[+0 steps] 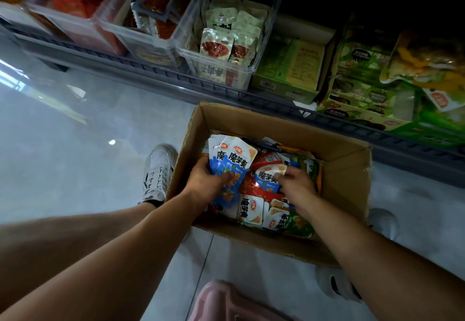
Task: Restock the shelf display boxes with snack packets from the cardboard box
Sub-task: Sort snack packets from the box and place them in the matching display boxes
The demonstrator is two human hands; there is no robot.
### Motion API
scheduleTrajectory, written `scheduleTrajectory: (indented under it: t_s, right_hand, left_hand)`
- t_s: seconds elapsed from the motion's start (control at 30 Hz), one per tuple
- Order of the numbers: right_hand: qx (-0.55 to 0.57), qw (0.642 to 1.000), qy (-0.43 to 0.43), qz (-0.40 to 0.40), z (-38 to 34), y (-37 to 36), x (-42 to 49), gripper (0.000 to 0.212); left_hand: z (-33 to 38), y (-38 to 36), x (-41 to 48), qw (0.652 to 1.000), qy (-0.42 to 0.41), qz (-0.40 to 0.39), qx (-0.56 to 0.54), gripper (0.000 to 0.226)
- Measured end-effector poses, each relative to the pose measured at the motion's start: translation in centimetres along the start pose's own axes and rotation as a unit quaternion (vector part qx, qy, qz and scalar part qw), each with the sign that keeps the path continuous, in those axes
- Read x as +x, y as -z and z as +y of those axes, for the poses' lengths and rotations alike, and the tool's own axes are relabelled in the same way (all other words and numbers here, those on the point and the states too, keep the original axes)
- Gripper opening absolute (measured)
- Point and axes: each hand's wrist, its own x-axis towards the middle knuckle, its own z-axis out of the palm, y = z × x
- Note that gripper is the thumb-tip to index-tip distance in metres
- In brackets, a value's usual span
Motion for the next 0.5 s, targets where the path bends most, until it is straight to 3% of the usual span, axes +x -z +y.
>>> scheduleTrajectory:
  t_s: [0.1,0.17,0.33,0.4,0.5]
  right_hand:
    - [0.068,0.998,0.013,-0.010,-0.5,2.6,-1.3,0.010]
    - [0.053,0.998,0.041,0.001,-1.1,4.0,-2.1,0.018]
    - [0.049,0.984,0.152,0.077,-3.7,5.7,-4.2,0.013]
    - [0.069,0.984,0.154,0.060,-4.7,5.6,-4.9,0.016]
    - [0.133,0.984,0.111,-0.039,-5.8,4.4,-6.0,0.016]
  left_hand:
    - [0.1,-0.2,-0.1,1.000,0.001,0.005,0.001,0.038]
    - [0.4,-0.4,-0.4,1.000,0.000,-0.002,0.001,0.037]
    - [1.0,-1.0,-1.3,0.999,-0.010,-0.026,-0.015,0.037]
    - [1.0,-1.4,-1.5,0.999,-0.014,-0.035,-0.017,0.036]
    - [0.8,-1.7,-1.9,0.996,-0.011,-0.072,-0.041,0.038]
